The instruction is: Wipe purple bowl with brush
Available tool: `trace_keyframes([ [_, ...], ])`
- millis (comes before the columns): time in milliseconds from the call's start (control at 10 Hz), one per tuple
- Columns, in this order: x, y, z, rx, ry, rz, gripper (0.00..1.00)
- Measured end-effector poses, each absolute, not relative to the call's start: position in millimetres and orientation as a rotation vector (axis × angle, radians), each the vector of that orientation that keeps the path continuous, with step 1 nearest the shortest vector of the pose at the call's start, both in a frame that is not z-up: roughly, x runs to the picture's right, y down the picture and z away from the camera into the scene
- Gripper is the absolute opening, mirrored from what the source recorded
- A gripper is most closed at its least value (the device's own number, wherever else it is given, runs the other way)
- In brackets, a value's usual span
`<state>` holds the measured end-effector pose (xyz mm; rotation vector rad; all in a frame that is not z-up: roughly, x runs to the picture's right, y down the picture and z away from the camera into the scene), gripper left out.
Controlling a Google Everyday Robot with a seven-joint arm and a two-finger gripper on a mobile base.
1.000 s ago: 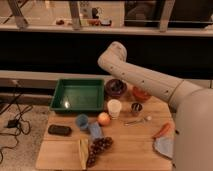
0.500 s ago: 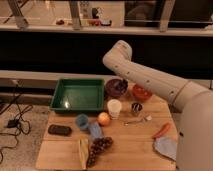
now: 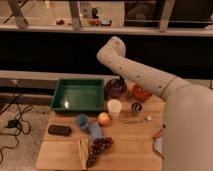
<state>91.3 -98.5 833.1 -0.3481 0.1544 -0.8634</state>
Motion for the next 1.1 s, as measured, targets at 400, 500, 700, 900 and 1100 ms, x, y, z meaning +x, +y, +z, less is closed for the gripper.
trace_keyframes([
  [400,73,-91,829,-0.332,0.131,-0.891,0.0],
  [500,80,-87,823,-0.325,0.129,-0.886,0.0],
  [700,90,-86,814,-0.308,0.121,-0.873,0.0],
  [900,107,-86,806,-0.292,0.114,-0.847,0.0],
  [1100,109,-87,799,-0.268,0.099,-0.83,0.0],
])
